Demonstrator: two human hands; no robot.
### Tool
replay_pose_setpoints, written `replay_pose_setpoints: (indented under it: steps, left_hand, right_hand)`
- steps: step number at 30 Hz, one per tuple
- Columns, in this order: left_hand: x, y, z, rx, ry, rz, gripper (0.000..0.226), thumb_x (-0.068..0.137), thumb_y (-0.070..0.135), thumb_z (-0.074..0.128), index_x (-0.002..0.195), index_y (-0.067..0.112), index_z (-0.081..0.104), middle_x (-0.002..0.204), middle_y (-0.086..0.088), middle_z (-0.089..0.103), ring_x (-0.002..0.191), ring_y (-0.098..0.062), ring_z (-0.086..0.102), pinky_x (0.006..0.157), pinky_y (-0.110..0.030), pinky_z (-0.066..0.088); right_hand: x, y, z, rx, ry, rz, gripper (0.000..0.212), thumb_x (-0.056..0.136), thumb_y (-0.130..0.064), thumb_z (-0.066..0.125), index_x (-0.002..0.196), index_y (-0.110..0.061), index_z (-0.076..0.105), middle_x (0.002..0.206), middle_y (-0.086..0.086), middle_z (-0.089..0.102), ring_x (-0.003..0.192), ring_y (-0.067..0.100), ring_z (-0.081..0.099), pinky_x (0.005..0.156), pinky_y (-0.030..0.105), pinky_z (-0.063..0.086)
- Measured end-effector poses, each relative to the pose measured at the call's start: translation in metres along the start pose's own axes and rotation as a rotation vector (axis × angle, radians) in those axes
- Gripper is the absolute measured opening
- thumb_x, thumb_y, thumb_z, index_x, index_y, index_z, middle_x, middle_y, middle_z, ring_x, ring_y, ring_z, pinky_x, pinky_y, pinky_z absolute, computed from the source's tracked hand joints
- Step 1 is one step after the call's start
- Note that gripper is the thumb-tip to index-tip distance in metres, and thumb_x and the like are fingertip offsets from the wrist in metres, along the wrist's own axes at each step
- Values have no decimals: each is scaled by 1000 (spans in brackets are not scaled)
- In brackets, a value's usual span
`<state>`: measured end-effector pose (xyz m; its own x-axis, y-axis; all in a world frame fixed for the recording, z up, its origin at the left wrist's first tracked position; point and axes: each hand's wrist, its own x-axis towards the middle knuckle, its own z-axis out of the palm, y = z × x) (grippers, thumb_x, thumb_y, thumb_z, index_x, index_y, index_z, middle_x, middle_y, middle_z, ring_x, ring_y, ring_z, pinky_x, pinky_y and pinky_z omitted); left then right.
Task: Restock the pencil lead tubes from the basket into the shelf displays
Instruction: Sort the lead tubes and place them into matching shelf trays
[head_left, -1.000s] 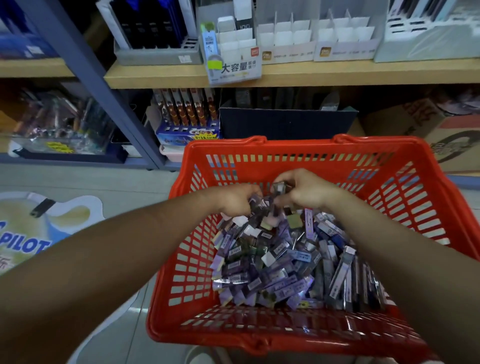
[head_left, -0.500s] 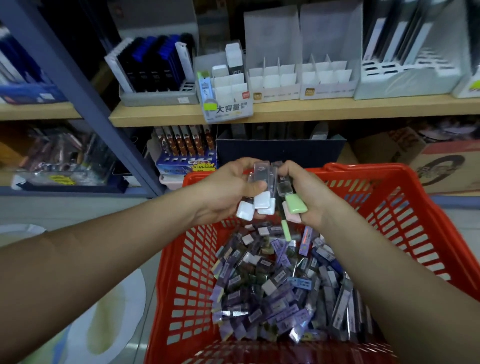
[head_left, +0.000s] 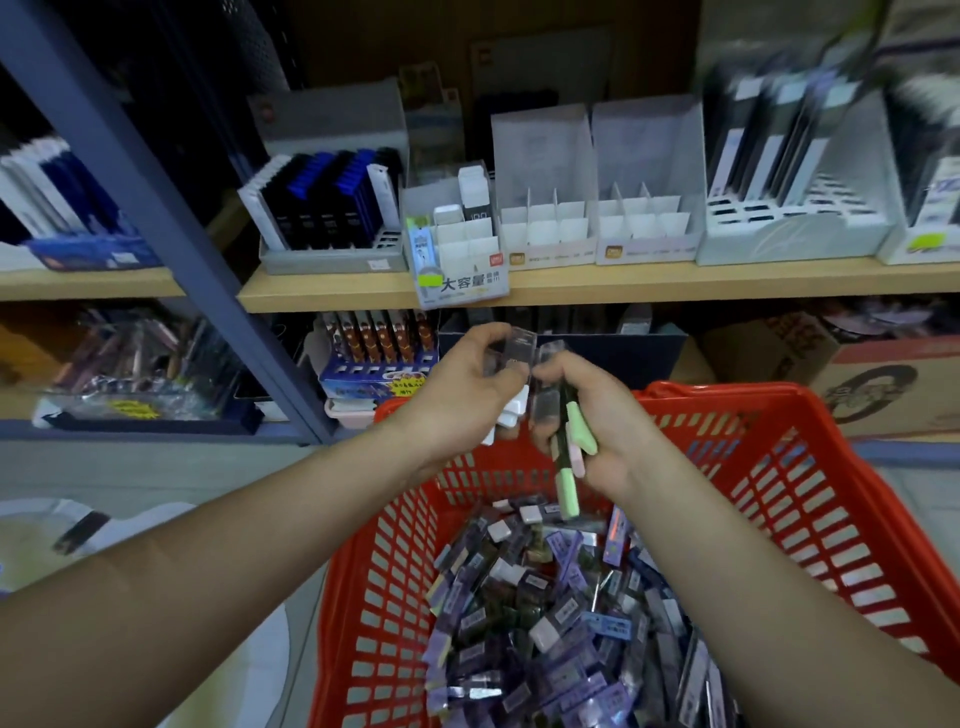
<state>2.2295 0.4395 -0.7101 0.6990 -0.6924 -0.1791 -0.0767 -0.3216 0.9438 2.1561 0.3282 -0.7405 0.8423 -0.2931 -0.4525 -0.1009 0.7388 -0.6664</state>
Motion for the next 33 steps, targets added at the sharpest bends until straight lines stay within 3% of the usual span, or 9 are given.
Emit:
replay_pose_setpoints:
  steps: [4, 8, 13, 15, 17, 21, 25, 30, 33]
  left_hand:
    - [3, 4, 2, 279, 147, 218, 41, 91, 29, 64, 127, 20, 47, 110, 7, 60, 97, -9, 59, 83, -26, 49]
    - [1, 11, 4, 373, 163, 346, 32, 86, 33, 70, 110, 26, 50, 94, 18, 60, 90, -2, 59, 77, -20, 47]
    - [3, 20, -4, 445, 114, 412, 37, 80, 36, 75, 109, 37, 52, 111, 12, 63, 101, -1, 58, 83, -13, 44]
    - [5, 27, -7, 285, 45, 331, 37, 83, 28, 74, 115, 30, 56, 103, 9, 65, 85, 2, 61, 71, -10, 45]
    - [4, 34, -11, 52, -34, 211, 41, 86, 20, 71, 124, 23, 55, 86, 2, 64, 59, -7, 58, 53, -19, 45]
    - [9, 39, -24, -94, -44, 159, 27, 93, 13, 62, 119, 18, 58, 92, -22, 60, 58, -22, 52, 43, -26, 38]
    - [8, 48, -33, -116, 20, 196, 23, 93, 10, 60, 115, 14, 58, 85, -12, 69, 54, -18, 53, 39, -22, 35]
    - [6, 56, -39, -40, 113, 286, 13, 90, 15, 64, 103, 15, 61, 72, -5, 70, 51, -15, 52, 41, -24, 34]
    - [5, 61, -43, -45, 160, 287, 11, 92, 13, 62, 103, 14, 61, 60, 6, 65, 46, -8, 46, 40, -23, 31]
  right_hand:
    - [4, 3, 6, 196, -43, 8, 19, 90, -21, 64, 105, -9, 64, 71, 2, 62, 46, 6, 52, 36, 13, 39]
    - [2, 5, 10, 314, -138, -1, 31, 79, -32, 71, 102, -11, 72, 74, 3, 66, 47, 5, 55, 37, 12, 40]
    - [-1, -6, 13, 285, -143, -36, 26, 77, -25, 70, 97, -9, 70, 68, 2, 64, 41, 4, 52, 36, 11, 40]
    - [-2, -13, 16, 241, -115, -102, 25, 75, -21, 70, 96, -9, 67, 67, 2, 62, 41, 4, 49, 36, 12, 39]
    - [-1, -19, 17, 220, -97, -157, 21, 77, -19, 69, 95, -9, 68, 70, 5, 62, 44, 7, 50, 36, 13, 37]
    - [-2, -30, 17, 200, -86, -215, 26, 75, -19, 71, 98, -8, 65, 85, 11, 65, 58, 13, 51, 35, 13, 35]
    - [-4, -38, 19, 192, -29, -253, 37, 73, -18, 72, 108, -10, 63, 85, 8, 66, 54, 9, 53, 34, 14, 35]
    - [-7, -45, 18, 271, 27, -213, 17, 87, -16, 66, 103, -10, 64, 76, 4, 66, 48, 8, 51, 35, 14, 37]
    - [-11, -50, 19, 349, -17, -162, 11, 91, -18, 61, 98, -11, 64, 77, 5, 68, 60, 11, 49, 35, 13, 38]
